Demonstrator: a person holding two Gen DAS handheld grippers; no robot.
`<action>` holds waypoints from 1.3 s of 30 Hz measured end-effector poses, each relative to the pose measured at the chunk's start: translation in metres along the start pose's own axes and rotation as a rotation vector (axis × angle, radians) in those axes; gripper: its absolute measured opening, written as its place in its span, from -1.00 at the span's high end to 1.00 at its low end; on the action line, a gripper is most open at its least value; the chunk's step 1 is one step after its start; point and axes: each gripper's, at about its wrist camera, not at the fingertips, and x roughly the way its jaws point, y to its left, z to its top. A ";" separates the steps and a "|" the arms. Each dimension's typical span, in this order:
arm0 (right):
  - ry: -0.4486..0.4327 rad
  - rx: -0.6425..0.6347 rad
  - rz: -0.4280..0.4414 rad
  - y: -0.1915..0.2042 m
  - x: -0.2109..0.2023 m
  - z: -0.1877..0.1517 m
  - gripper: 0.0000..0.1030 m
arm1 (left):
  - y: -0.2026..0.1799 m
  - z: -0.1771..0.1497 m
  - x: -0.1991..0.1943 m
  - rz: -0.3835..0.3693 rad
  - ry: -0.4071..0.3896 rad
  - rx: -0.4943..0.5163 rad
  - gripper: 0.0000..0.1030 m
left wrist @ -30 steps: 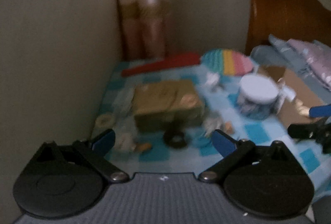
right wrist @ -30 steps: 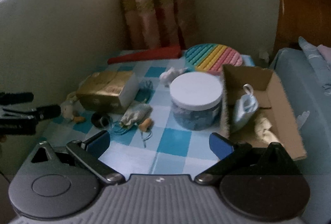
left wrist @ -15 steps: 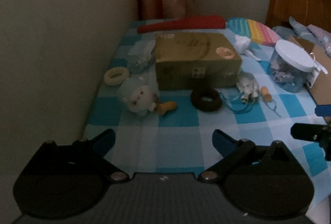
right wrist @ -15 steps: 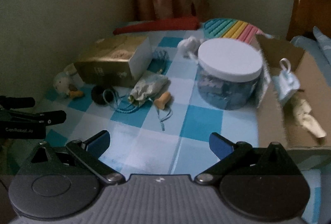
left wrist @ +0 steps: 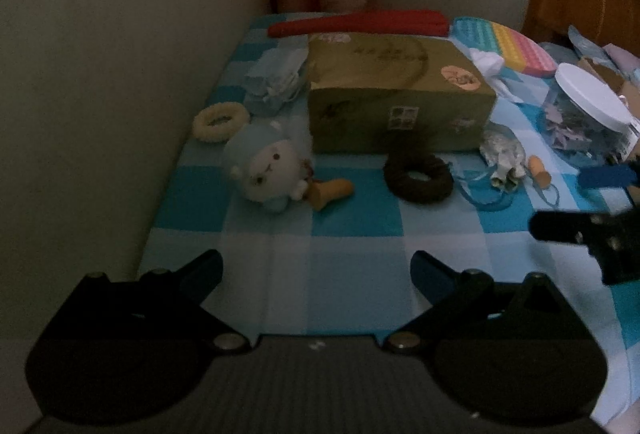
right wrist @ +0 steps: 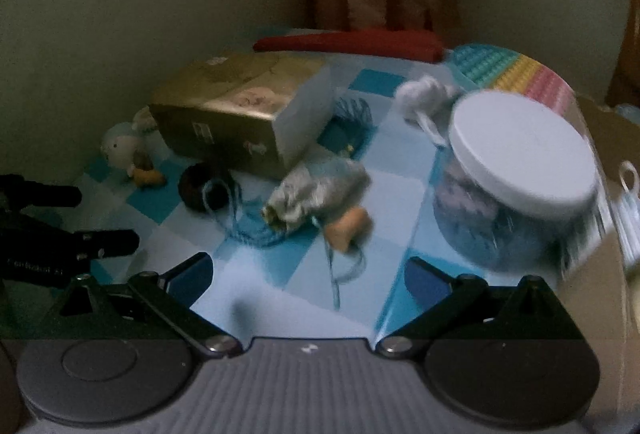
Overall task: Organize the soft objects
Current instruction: 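Move both tools back over the bed toward the remaining items, then grasp the orange earplug with the right gripper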
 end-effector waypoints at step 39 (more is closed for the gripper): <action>-0.062 -0.102 -0.003 0.009 -0.001 0.007 -0.32 | 0.004 -0.005 0.002 -0.017 0.002 -0.005 -0.94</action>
